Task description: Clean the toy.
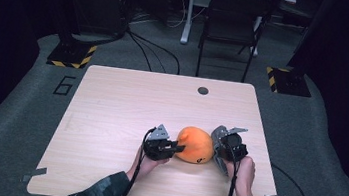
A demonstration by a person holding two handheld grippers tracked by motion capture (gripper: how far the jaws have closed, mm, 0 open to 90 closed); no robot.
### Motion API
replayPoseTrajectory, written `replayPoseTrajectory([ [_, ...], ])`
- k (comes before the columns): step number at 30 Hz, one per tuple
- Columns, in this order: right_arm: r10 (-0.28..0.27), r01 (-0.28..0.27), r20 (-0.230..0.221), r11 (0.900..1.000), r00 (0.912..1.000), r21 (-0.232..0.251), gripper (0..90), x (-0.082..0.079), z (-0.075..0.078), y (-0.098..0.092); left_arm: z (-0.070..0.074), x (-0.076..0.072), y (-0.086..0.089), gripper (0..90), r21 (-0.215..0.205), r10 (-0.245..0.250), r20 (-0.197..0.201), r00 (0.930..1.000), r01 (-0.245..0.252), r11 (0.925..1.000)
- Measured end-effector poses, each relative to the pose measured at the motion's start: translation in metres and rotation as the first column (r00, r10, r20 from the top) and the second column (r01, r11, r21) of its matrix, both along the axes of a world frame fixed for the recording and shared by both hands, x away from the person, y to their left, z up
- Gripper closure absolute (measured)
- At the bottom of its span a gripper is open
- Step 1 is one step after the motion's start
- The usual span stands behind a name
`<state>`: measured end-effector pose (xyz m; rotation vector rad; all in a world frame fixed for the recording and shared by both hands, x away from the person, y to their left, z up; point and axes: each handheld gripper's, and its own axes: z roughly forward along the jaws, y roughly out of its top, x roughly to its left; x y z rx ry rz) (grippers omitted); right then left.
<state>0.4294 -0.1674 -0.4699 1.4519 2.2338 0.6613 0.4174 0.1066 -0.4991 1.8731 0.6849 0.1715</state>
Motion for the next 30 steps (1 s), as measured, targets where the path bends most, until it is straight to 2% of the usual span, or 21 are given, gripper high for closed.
replayPoseTrajectory([
  [8,-0.005,0.004,-0.041,1.0,0.9991,-0.028,75.8,0.005,-0.013,0.002,0.0,0.001,0.0,76.0,-0.006,-0.006,-0.002,1.0,0.006,1.0],
  [10,-0.007,0.006,-0.043,0.999,0.9991,-0.033,75.8,0.005,-0.01,0.0,0.0,0.0,0.0,76.0,-0.012,0.0,-0.006,1.0,0.0,0.9999],
  [12,-0.009,0.009,-0.007,0.999,0.9999,-0.039,75.9,0.003,0.001,-0.003,0.0,0.0,0.001,76.0,-0.014,0.003,-0.009,1.0,-0.003,0.9999],
  [16,-0.014,0.011,0.106,1.0,0.9943,0.029,75.9,-0.012,0.041,-0.003,0.0,-0.001,0.0,76.0,-0.016,0.002,-0.011,0.9999,-0.002,0.9999],
  [17,0.005,-0.011,0.145,0.999,0.9894,0.044,75.9,-0.017,0.05,0.001,0.001,0.0,0.0,76.0,-0.007,-0.004,0.0,1.0,0.004,1.0],
  [20,0.089,-0.106,0.216,0.992,0.9724,0.069,75.9,-0.03,0.071,0.026,0.001,0.0,0.0,76.0,-0.007,-0.004,0.0,1.0,0.004,1.0],
  [21,0.115,-0.133,0.223,0.989,0.968,0.066,75.8,-0.034,0.074,0.038,0.001,0.0,0.0,76.0,-0.007,-0.005,0.002,1.0,0.005,1.0],
  [22,0.151,-0.167,0.24,0.985,0.959,0.049,75.8,-0.036,0.074,0.049,0.001,0.0,0.0,76.0,-0.006,-0.004,0.001,1.0,0.004,1.0],
  [23,0.174,-0.188,0.237,0.981,0.956,0.038,75.8,-0.039,0.072,0.06,0.001,-0.001,0.0,76.0,-0.014,0.002,-0.005,1.0,-0.002,0.9999],
  [25,0.218,-0.221,0.226,0.975,0.9492,-0.015,75.7,-0.039,0.066,0.075,0.0,-0.001,0.0,76.0,-0.009,0.005,-0.007,1.0,-0.005,0.9999],
  [27,0.221,-0.216,0.223,0.975,0.9495,-0.05,75.8,-0.038,0.059,0.078,0.0,0.0,0.001,76.0,-0.007,0.002,-0.005,1.0,-0.002,1.0],
  [30,0.197,-0.195,0.21,0.98,0.9576,-0.033,75.8,-0.035,0.057,0.068,0.0,0.0,0.0,76.0,0.002,-0.006,0.003,1.0,0.006,1.0],
])
